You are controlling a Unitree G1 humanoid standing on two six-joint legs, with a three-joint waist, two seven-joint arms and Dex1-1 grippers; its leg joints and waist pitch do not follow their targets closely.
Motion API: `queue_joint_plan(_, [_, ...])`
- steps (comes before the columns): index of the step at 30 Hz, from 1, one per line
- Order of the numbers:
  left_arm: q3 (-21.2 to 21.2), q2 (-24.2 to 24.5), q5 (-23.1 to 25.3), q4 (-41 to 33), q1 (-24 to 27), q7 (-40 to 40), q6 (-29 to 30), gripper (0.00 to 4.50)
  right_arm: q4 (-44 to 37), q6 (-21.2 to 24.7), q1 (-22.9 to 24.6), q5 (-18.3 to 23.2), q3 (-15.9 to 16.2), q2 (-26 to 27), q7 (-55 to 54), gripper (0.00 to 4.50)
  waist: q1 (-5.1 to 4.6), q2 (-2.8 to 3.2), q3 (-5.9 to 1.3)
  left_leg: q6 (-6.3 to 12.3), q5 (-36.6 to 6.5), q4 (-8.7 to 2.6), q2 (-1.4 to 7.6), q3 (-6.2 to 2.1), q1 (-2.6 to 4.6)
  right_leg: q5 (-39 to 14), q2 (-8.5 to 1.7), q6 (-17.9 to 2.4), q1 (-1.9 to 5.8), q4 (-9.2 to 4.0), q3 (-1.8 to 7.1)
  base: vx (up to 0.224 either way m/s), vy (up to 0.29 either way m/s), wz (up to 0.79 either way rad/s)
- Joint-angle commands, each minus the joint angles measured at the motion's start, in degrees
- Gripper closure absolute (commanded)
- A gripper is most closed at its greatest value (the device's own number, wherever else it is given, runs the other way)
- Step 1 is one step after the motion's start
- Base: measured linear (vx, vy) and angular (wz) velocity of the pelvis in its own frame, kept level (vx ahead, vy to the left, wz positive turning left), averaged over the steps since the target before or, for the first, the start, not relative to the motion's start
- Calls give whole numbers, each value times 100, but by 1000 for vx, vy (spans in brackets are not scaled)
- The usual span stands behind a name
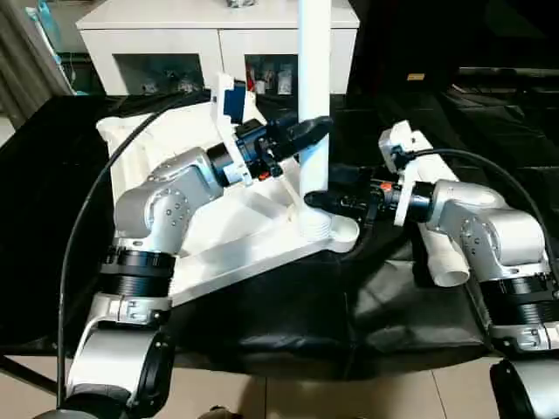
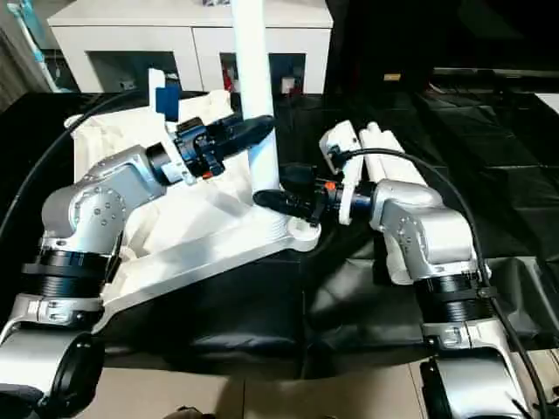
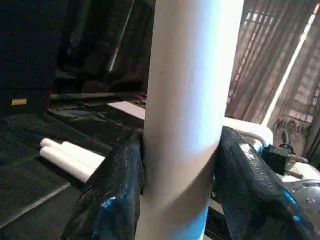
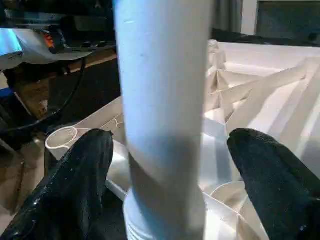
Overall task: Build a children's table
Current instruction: Pick table leg
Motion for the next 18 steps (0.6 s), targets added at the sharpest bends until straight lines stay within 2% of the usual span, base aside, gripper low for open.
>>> queue_joint_plan(1, [-34,-40,84,-168,-103,167,13,264,-140,84,-97,-6,52,115,-198,51,23,-136,-464,413,-724,-366,129,-64,148,-660,-99,-1502,310,-308,99,0,0,0])
queue_joint_plan(4, [-153,-139,334,-255,-139,580,-120,264,-114,47,-121,-146,76,406,-739,51,-2,-150,-463,361,-685,-375,135,-73,140,-686,-102,-1433,307,-310,104,0,0,0])
queue_joint_plan(6, [-222,-196,464,-303,-152,780,-157,264,-89,-8,-105,-234,116,520,-931,51,5,-126,-466,327,-694,-377,132,-75,149,-716,-106,-1411,304,-316,102,0,0,0])
queue_joint_plan(8, [-328,-294,806,-314,-195,1267,-259,264,-8,-94,-88,-392,134,709,-1317,51,-4,-141,-466,298,-692,-383,137,-79,145,-670,-93,-1352,307,-319,103,0,0,0])
queue_joint_plan(10, [-322,-343,861,-299,-224,1431,-258,264,38,-108,-101,-434,113,767,-1460,51,-5,-149,-468,284,-660,-378,124,-74,144,-644,-95,-1324,308,-320,105,0,0,0])
queue_joint_plan(11, [-253,-438,923,-292,-274,1766,-241,264,102,-148,-117,-516,112,839,-1647,51,-7,-141,-468,267,-648,-381,130,-76,142,-634,-97,-1316,307,-314,108,0,0,0])
queue_joint_plan(16, [-288,-532,1097,-355,-307,2125,-251,264,211,-280,-137,-700,154,979,-2030,51,3,-146,-464,235,-657,-382,121,-77,140,-639,-96,-1286,305,-323,105,0,0,0])
queue_joint_plan(17, [-271,-580,1099,-392,-309,2222,-228,264,268,-308,-157,-752,129,1053,-2216,78,5,-151,-469,244,-651,-377,112,-76,140,-622,-92,-1288,311,-319,102,0,0,0])
queue_joint_plan(18, [-187,-704,1049,-464,-314,2426,-165,264,430,-323,-229,-785,-32,1240,-2620,78,3,-150,-468,246,-626,-377,115,-73,138,-589,-95,-1302,303,-317,105,0,0,0])
